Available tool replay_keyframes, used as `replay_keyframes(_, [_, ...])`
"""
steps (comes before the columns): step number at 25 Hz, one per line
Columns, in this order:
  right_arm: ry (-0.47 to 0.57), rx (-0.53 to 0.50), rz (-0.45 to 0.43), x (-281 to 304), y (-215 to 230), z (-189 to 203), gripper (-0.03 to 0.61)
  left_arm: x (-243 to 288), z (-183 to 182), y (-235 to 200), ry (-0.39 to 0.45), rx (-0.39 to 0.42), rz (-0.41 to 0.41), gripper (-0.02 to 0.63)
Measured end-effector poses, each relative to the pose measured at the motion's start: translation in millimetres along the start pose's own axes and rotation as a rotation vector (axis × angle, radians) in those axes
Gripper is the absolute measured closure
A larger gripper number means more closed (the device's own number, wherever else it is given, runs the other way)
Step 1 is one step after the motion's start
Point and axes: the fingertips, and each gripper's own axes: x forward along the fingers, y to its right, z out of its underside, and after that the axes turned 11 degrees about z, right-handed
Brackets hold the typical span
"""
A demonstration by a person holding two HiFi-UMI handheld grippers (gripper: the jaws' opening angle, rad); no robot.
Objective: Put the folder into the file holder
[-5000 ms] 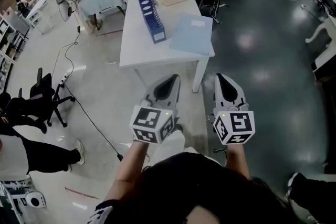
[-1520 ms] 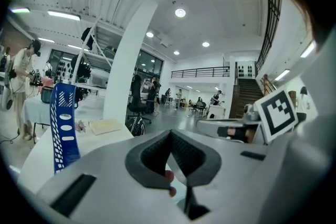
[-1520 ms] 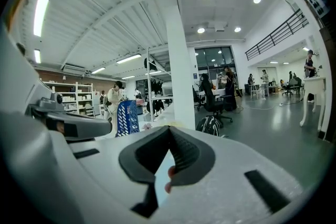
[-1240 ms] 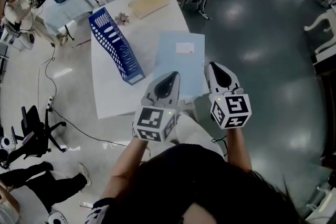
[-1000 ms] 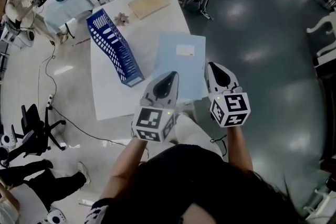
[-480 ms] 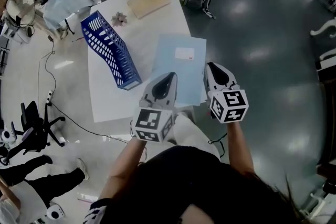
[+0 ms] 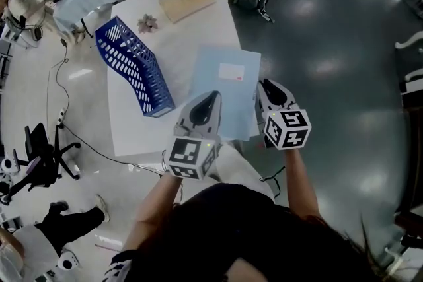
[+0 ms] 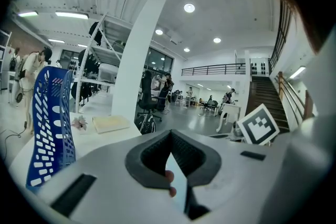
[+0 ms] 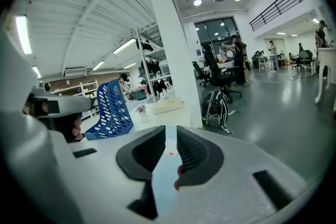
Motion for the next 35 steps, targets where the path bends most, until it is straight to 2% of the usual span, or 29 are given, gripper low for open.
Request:
replay_keyframes(14, [-0.098,0.084,-0.042,44.1,21.9,29.4,0.491,24.9,14.8,-21.3,-0.014,-0.024,-0.033,0.608])
replay_keyframes(26, [-0.166,0.169,-0.088,72.3,33.8,56.3,0.449,42.3,27.1,-29.3,-0.033,-0.029,-0.029,0.608])
replay_keyframes(35, [-0.231,0.296,-0.152,93.0,39.1,80.1,0.405,55.0,41.2,-36.2,-0.050,-0.035,-0.019,0.607])
